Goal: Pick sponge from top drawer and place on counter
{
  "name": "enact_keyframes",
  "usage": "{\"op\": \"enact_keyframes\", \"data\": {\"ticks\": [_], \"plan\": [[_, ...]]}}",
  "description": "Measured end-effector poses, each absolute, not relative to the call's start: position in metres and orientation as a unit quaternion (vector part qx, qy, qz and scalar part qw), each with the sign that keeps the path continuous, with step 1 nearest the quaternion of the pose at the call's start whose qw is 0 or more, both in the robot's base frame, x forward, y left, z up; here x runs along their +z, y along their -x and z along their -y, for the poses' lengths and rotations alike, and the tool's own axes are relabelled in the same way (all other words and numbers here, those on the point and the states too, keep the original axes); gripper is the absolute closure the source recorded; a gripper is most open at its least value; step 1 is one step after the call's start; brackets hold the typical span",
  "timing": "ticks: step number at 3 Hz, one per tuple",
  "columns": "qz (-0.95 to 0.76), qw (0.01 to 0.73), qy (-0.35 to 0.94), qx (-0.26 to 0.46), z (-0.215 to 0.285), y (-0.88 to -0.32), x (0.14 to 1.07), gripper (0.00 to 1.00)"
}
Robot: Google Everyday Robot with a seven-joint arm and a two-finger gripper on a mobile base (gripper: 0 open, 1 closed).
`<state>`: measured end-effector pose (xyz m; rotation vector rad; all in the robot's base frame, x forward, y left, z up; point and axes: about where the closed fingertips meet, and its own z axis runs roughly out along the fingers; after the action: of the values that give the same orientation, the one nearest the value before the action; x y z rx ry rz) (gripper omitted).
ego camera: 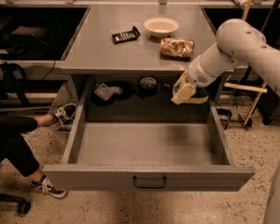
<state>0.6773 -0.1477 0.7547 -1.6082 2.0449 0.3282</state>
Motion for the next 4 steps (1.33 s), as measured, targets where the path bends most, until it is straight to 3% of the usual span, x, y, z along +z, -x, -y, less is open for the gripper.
{"op": "enact_keyframes", "data": {"ticks": [2,3,4], "plan": [[-0.773,0.278,0.568,-0.049,0.137,-0.646,0.840,1.00],[-0.768,0.249,0.575,-0.135,0.134,-0.655,0.889,1.00],[-0.772,0.179,0.589,-0.158,0.135,-0.697,0.888,1.00]]}}
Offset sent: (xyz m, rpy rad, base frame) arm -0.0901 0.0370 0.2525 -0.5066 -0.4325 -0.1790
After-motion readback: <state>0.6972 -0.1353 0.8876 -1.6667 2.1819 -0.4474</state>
